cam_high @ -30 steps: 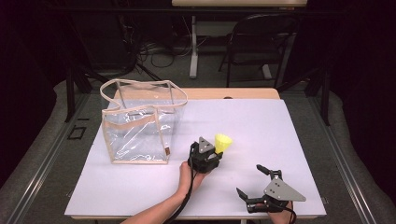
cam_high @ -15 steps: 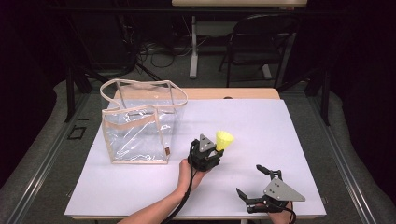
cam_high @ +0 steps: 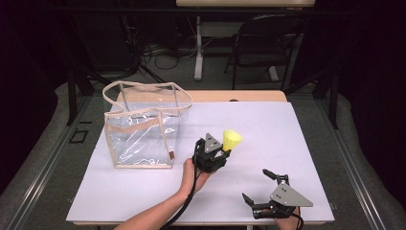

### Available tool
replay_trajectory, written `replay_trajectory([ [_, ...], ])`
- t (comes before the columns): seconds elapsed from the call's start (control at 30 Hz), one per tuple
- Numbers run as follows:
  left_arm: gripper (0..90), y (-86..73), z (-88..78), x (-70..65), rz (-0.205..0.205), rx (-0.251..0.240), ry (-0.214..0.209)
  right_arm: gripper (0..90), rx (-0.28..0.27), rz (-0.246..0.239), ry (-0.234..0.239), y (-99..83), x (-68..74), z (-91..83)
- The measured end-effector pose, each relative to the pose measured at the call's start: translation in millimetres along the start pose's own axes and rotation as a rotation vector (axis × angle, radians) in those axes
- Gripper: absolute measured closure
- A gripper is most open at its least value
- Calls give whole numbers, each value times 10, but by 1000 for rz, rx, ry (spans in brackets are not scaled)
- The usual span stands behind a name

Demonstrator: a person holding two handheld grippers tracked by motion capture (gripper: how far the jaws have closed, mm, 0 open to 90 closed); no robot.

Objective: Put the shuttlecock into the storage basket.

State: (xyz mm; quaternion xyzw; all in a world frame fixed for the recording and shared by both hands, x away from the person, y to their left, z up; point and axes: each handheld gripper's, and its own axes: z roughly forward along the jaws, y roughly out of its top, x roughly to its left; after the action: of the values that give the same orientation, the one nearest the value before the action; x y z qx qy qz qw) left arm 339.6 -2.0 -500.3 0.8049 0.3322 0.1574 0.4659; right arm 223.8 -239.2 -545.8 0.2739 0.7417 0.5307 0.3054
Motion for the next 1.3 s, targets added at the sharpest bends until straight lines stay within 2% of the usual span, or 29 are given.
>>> replay_trajectory([
  [0.37, 645, 91, -56, 8, 20, -6, -13, 2, 1, -2, 0, 0, 0, 0],
  [0.83, 645, 282, -168, 9, 61, -29, -21, 2, 1, -1, 2, -1, 0, 2],
  [1.3, 645, 426, -256, 50, 74, -53, -20, 3, 2, 2, 0, -1, 0, 3],
])
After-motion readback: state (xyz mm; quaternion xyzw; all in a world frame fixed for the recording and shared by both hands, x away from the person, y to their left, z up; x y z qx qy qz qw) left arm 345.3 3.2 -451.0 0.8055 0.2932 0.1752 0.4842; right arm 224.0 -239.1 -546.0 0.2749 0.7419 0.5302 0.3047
